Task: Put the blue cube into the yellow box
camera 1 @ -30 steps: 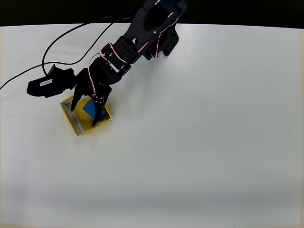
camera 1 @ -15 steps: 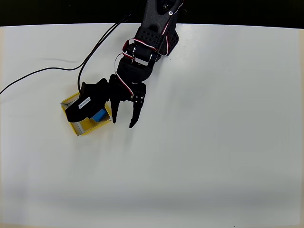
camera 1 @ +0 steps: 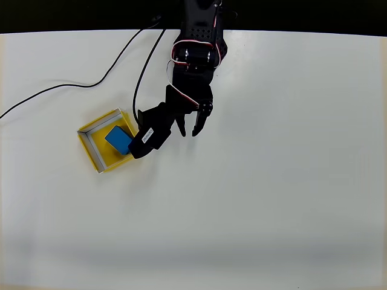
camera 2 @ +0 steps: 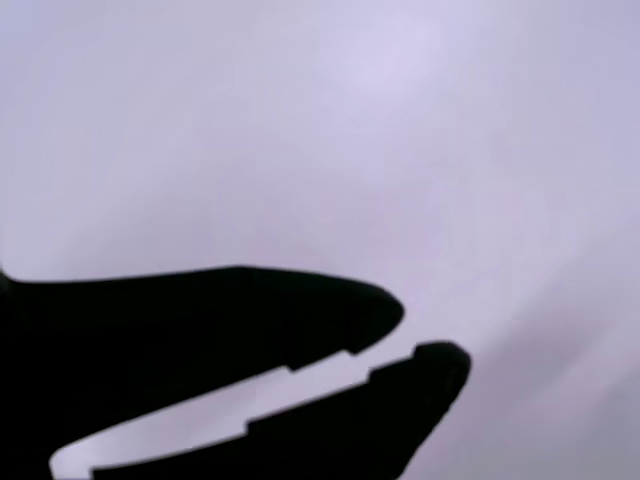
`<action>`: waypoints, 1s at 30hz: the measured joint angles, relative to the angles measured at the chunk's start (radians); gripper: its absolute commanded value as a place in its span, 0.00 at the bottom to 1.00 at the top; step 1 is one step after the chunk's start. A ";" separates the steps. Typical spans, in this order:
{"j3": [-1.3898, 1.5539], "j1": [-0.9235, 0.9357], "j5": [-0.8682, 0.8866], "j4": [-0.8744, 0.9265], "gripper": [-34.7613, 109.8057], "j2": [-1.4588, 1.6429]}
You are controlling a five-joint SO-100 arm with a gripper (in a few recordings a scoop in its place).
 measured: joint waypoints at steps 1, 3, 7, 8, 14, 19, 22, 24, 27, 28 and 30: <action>0.021 -0.009 0.008 0.000 0.27 0.011; 0.072 -0.028 0.021 0.000 0.27 0.041; 0.161 -0.020 0.025 0.000 0.26 0.083; 0.183 -0.021 0.025 -0.005 0.26 0.095; 0.224 -0.003 0.069 -0.018 0.24 0.107; 0.224 0.000 0.109 0.055 0.24 0.107; 0.224 -0.002 0.109 0.149 0.24 0.107; 0.224 -0.025 0.140 0.218 0.24 0.107; 0.224 -0.041 0.195 0.259 0.24 0.107; 0.224 -0.041 0.199 0.261 0.24 0.107; 0.224 -0.041 0.199 0.262 0.24 0.107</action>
